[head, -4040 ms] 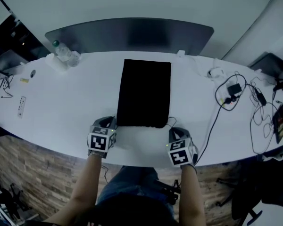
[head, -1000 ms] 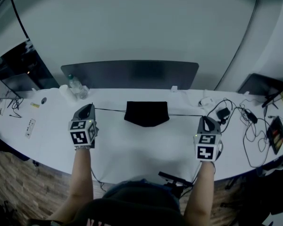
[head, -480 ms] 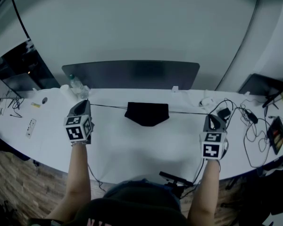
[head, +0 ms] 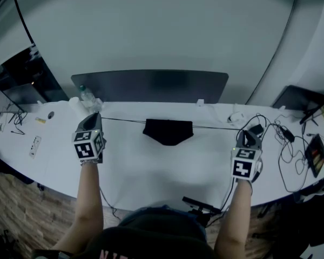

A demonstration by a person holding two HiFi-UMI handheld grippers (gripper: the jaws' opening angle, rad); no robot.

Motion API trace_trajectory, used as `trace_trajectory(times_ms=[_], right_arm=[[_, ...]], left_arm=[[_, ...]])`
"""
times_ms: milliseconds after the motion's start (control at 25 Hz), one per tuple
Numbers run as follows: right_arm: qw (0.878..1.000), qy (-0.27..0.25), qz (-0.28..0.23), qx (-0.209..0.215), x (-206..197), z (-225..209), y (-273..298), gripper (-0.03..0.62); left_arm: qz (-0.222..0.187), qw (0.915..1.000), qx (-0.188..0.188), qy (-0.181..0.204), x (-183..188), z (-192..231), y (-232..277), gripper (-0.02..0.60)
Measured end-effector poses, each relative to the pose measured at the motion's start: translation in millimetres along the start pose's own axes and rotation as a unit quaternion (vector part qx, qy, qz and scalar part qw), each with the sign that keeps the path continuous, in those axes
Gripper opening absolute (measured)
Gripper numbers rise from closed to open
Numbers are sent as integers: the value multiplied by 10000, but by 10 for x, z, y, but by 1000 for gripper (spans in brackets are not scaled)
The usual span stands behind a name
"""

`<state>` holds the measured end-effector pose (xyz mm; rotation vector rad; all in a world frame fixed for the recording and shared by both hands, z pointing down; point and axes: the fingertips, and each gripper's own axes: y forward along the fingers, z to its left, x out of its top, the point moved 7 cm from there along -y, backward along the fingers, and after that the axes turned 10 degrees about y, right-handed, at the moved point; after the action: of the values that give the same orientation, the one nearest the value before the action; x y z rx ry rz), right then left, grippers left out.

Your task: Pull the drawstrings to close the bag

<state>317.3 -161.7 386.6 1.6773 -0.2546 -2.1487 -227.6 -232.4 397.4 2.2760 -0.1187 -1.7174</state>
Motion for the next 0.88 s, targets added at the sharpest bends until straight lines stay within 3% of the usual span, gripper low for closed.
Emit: trace_trajectory(times_ms=[80, 160, 240, 280, 400, 600, 880], right_arm=[[9986, 95, 89, -519, -36, -147, -25, -1], [9911, 564, 254, -1176, -141, -552, -119, -9], [9835, 1162, 197, -1369, -207, -960, -255, -9], [9828, 1203, 138, -1396, -207, -1054, -295, -9], [9889, 983, 10, -1113, -134, -895, -306, -8], [9948, 730, -419, -574, 145, -407, -313, -8], [9919, 471, -1179, -18, 578, 43, -493, -8]], left_arm=[[135, 9990, 421, 58, -40, 108, -40, 14], [225, 9943, 986, -335, -147, 452, -148, 11], [7, 9906, 996, -942, -194, 790, -251, 12], [-74, 9912, 932, -934, -165, 870, -276, 12], [-266, 9969, 499, -551, -12, 760, -253, 12], [-593, 9977, -148, -301, 220, 375, -210, 12], [-1196, 9917, -479, -8, 596, -14, -340, 12]])
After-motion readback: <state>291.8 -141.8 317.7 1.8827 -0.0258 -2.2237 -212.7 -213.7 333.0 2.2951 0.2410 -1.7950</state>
